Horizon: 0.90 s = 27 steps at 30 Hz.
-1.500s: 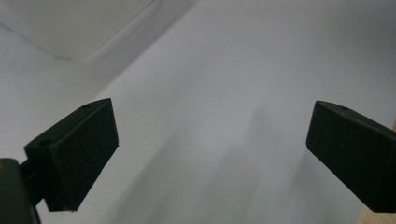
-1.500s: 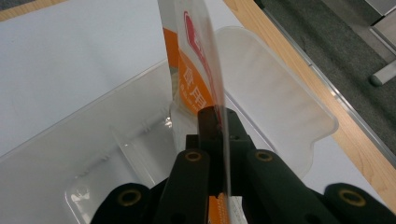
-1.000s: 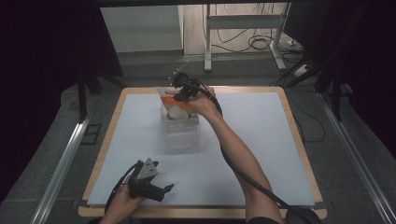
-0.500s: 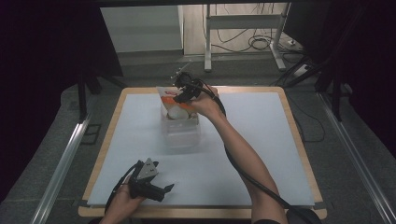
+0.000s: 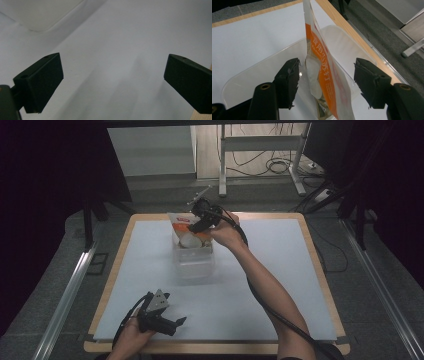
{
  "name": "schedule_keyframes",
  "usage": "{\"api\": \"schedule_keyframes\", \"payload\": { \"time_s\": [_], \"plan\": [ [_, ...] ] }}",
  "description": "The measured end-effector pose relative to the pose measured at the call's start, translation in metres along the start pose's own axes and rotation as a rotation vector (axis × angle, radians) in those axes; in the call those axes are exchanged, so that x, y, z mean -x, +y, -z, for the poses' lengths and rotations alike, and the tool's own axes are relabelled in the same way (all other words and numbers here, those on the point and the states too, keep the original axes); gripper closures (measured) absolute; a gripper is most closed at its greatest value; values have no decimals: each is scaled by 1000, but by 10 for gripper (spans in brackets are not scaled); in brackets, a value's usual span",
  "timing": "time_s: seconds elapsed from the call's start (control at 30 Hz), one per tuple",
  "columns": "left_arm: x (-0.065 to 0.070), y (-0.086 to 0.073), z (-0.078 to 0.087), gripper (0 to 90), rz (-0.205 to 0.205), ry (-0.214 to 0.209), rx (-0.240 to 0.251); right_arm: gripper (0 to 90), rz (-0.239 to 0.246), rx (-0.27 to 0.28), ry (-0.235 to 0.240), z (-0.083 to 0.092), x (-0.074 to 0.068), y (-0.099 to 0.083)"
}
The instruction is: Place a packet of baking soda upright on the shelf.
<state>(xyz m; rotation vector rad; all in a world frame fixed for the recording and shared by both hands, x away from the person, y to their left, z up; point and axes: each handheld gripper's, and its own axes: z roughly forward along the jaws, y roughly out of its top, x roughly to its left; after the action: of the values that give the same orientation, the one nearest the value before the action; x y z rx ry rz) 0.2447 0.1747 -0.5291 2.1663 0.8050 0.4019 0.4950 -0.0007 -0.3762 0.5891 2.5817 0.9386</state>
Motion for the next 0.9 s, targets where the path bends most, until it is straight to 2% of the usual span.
{"api": "schedule_keyframes", "payload": {
  "time_s": [0.3,0.63,0.9],
  "plan": [
    [0,0,0,25,0,1,-1,293,-10,14,14,7,1,-8],
    [1,0,-1,25,-4,1,-2,164,-28,31,34,14,1,-19],
    [1,0,-1,26,-4,2,1,120,-29,34,44,22,1,-28]
  ]
}}
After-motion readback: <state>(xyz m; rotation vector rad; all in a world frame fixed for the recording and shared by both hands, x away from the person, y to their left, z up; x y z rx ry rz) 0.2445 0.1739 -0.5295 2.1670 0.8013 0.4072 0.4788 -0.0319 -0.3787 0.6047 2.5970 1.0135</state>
